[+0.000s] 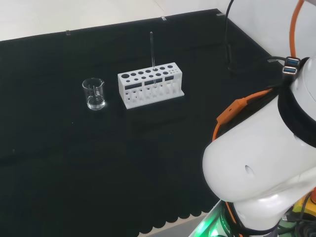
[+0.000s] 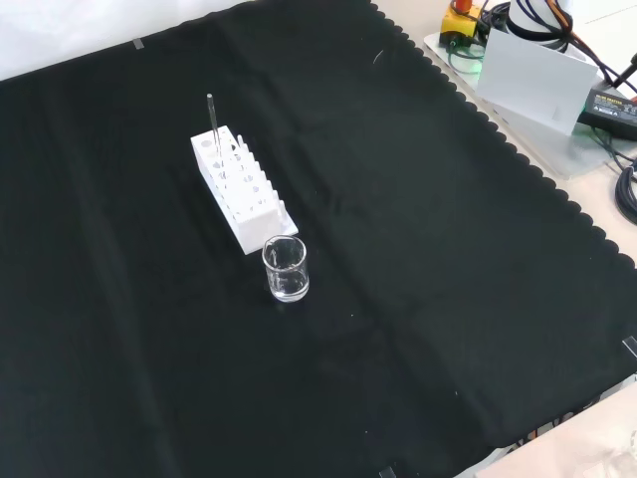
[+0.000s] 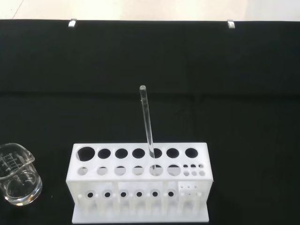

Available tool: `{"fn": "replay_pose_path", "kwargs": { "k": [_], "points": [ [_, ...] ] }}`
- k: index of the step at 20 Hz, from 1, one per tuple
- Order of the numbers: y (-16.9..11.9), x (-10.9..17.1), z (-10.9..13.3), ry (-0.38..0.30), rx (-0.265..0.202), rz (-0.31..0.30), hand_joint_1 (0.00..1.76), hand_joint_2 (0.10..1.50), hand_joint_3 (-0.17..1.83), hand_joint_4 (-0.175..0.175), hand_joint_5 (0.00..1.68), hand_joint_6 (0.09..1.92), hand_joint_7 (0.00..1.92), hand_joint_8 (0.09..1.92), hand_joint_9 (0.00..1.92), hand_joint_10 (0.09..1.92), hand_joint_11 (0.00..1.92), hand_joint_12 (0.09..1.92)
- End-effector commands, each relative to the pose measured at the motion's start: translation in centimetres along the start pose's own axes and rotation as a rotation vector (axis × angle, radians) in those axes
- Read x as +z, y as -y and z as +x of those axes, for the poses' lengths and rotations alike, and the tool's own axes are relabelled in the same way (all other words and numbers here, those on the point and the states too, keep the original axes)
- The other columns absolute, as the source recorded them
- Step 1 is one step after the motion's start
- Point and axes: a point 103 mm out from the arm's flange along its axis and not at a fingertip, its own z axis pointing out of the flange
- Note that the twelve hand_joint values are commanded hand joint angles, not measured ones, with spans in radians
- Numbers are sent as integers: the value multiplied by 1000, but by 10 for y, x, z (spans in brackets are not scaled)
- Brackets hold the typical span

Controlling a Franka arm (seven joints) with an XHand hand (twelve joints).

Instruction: Take the glass rod from the white test tube rack.

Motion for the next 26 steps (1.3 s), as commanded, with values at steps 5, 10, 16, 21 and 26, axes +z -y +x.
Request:
{"fn": "replay_pose_path", "kwargs": {
  "k": [5,10,16,21,26],
  "points": [
    [-35,15,11,3,-47,20,636,1189,-175,-132,324,87,368,795,568,750,469,1336],
    [-49,27,10,-8,-57,32,646,1187,-175,-133,357,87,411,802,594,747,482,1335],
    [-59,46,10,-18,-62,46,653,1186,-175,-135,379,87,435,787,615,727,496,1323],
    [-67,61,11,-22,-69,58,655,1186,-175,-135,383,87,442,786,621,724,498,1322],
    [-69,68,10,-19,-80,40,672,1189,-175,-136,396,87,465,783,653,717,500,1322]
  ]
}}
